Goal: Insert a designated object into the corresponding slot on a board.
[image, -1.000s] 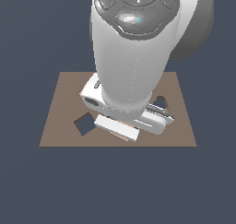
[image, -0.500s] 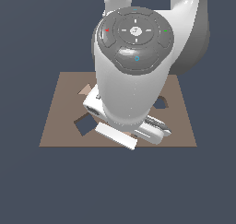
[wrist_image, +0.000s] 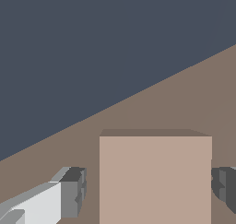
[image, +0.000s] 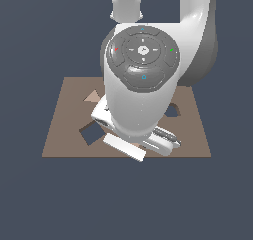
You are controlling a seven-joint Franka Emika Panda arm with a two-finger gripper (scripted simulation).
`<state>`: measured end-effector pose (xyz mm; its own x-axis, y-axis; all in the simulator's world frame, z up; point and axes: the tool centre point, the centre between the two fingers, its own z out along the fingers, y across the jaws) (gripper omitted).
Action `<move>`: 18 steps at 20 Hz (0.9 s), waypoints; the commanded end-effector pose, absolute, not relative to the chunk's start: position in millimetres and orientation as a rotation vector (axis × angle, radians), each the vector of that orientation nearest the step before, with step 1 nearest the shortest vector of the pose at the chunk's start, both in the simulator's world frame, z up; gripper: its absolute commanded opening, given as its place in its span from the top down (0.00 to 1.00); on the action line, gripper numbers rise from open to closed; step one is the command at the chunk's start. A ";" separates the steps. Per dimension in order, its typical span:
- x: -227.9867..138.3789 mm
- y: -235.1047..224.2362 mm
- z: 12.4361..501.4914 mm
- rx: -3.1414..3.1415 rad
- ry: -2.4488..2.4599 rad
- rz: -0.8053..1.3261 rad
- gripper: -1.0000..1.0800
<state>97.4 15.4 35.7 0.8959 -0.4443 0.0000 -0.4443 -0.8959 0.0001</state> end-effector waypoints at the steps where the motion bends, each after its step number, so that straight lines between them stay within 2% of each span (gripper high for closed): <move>1: 97.4 15.6 30.3 3.059 -0.717 0.000 0.04; 2: 97.5 15.1 30.0 3.058 -0.718 0.000 0.04; 3: 97.5 15.1 30.0 3.058 -0.718 0.000 1.00; 18: 96.9 15.7 30.8 3.063 -0.701 0.001 1.00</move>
<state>97.2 15.8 30.8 0.8984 -0.4392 0.0001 -0.4392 -0.8984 -0.0007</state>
